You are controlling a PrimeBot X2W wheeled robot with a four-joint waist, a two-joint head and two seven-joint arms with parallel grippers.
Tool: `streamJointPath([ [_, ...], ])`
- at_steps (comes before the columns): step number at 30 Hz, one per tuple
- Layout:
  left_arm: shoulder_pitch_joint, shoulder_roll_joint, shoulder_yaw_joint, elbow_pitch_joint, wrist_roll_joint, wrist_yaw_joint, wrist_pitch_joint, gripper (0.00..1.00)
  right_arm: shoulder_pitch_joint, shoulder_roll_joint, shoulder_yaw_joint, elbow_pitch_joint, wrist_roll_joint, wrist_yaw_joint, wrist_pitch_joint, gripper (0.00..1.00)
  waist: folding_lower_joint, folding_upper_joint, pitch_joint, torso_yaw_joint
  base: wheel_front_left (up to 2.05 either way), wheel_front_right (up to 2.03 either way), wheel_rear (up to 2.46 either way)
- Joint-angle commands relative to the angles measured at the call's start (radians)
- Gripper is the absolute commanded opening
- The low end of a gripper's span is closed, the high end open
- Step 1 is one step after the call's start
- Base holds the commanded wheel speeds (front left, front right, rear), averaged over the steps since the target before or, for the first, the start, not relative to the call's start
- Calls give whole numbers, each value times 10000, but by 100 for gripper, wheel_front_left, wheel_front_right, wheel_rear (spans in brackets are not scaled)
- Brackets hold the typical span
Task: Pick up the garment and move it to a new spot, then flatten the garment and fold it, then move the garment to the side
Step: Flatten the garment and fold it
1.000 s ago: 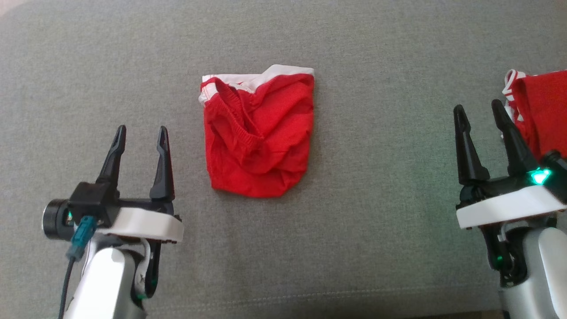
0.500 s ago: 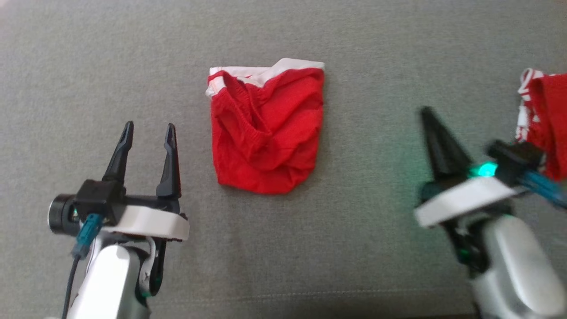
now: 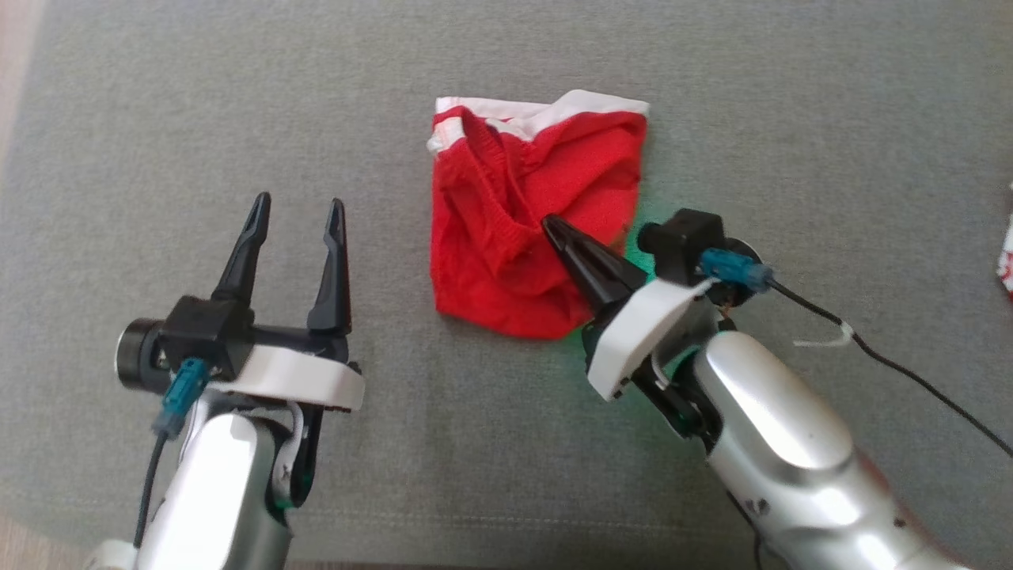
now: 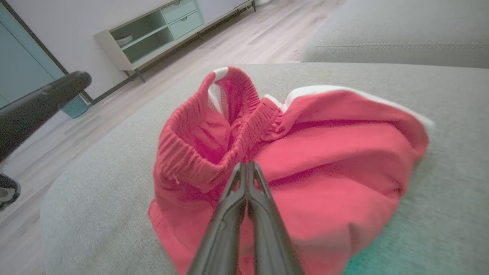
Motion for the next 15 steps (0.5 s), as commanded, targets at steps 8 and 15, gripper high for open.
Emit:
streamJointPath([
  [8, -442, -122, 245, -251, 102, -26, -121, 100, -1133, 330, 1031, 1068, 626, -17, -289, 0, 0, 0, 7, 365, 0, 0, 0],
  [15, -514, -213, 281, -340, 190, -120, -122, 100, -1814, 338, 2064, 1674, 1091, -17, -208, 0, 0, 0, 115, 549, 0, 0, 0],
])
